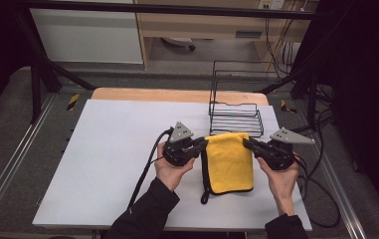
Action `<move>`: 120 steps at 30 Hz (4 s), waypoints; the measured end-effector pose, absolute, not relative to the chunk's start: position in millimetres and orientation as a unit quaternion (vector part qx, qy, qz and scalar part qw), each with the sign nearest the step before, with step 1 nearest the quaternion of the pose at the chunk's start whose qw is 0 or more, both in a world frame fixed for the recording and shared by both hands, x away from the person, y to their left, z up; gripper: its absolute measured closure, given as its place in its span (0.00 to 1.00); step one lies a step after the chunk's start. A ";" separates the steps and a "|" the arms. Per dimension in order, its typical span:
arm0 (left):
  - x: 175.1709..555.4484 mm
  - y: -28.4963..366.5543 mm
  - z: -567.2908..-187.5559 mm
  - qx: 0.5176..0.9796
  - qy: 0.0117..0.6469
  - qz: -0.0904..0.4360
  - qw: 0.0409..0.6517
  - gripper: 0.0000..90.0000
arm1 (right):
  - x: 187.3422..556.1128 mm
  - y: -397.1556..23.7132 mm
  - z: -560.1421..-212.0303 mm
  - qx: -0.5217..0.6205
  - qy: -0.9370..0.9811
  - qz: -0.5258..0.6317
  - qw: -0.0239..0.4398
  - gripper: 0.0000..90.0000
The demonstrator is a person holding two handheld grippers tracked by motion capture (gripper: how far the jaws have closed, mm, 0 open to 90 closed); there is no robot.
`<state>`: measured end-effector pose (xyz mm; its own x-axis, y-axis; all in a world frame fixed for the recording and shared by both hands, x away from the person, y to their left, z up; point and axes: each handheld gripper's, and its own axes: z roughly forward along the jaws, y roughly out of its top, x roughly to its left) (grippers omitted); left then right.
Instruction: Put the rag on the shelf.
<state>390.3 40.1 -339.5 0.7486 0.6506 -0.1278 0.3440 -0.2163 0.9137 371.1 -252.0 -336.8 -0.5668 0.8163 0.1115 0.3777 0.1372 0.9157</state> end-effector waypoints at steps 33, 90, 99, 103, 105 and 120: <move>405.7 41.6 -281.4 0.710 0.307 0.200 0.601 0.90 | 370.1 -245.1 -279.4 0.383 0.668 0.564 0.298 0.93; 453.3 18.5 -154.4 0.633 0.267 0.253 0.681 0.90 | 407.7 -254.0 -157.6 0.353 0.578 0.619 0.397 0.93; 462.8 12.7 -133.4 0.628 0.261 0.261 0.685 0.90 | 419.9 -256.5 -139.8 0.353 0.568 0.624 0.404 0.93; 466.3 8.9 -124.9 0.629 0.257 0.267 0.684 0.90 | 426.5 -259.1 -133.5 0.353 0.566 0.625 0.406 0.93; 469.6 6.5 -121.3 0.629 0.258 0.267 0.683 0.90 | 430.3 -260.8 -131.6 0.355 0.563 0.627 0.405 0.93; 501.7 -6.3 -105.7 0.629 0.268 0.266 0.679 0.90 | 467.5 -268.0 -121.6 0.366 0.549 0.634 0.403 0.93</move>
